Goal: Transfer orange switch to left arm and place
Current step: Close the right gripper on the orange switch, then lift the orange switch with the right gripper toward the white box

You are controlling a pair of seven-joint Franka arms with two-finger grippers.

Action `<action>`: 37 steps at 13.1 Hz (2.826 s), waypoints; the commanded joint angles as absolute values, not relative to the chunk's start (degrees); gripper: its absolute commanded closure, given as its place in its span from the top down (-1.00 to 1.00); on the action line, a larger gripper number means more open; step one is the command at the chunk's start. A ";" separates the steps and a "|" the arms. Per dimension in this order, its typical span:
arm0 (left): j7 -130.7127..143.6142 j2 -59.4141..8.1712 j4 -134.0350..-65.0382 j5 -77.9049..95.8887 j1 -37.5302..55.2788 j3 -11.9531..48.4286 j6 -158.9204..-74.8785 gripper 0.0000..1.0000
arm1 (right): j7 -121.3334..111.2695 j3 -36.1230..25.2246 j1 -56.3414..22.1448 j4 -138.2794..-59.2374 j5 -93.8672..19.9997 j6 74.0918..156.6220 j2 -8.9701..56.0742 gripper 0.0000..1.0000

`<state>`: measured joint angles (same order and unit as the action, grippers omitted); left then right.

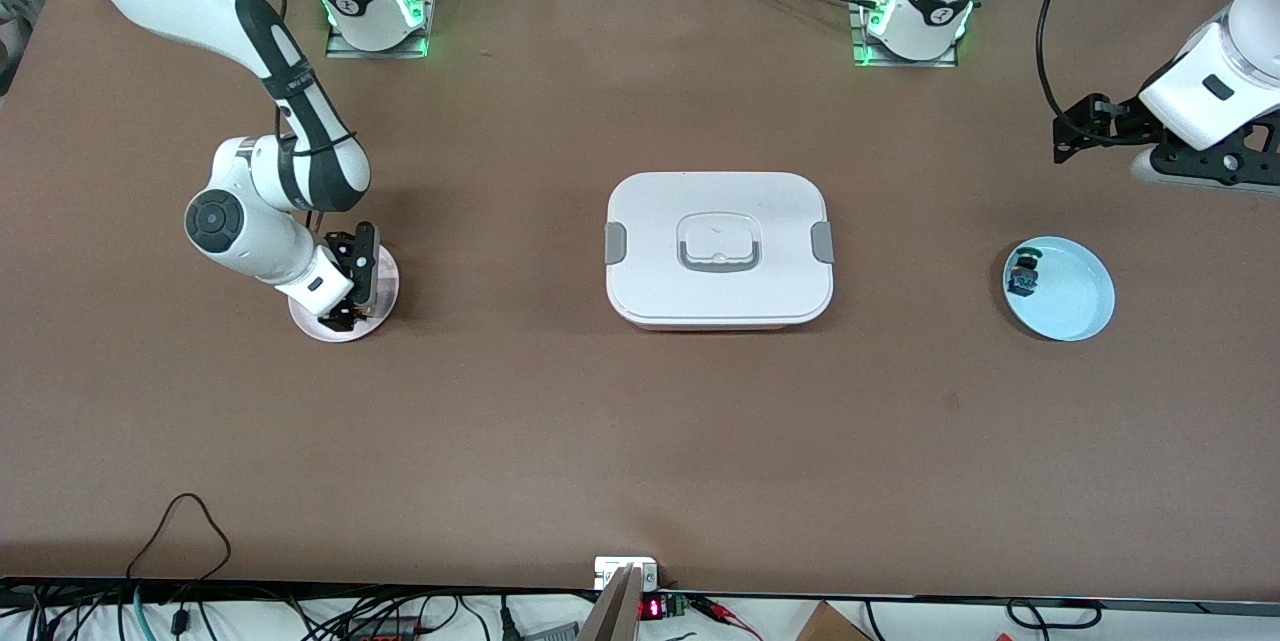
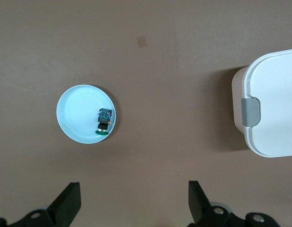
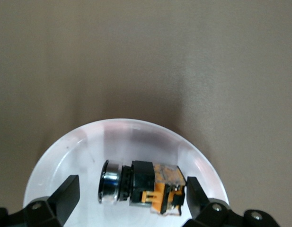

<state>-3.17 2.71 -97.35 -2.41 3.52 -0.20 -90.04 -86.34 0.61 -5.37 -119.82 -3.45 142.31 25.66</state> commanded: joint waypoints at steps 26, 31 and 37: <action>-4.13 2.02 -95.71 -3.25 3.69 0.09 -88.95 1.00 | -71.46 0.97 -5.36 -120.41 -4.04 145.46 26.98 0.44; -3.96 2.02 -95.71 -3.25 3.69 0.18 -89.03 1.00 | -71.72 0.97 -5.27 -120.06 -4.04 144.67 26.20 -0.82; -4.04 2.02 -95.71 -3.25 3.69 0.18 -89.03 1.00 | -72.33 0.79 -5.27 -116.72 -3.96 131.51 18.13 -0.83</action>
<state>-3.17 2.71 -97.34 -2.41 3.56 0.06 -90.04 -71.97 0.67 -5.41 -116.46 -3.48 136.17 23.01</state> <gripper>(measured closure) 0.000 0.282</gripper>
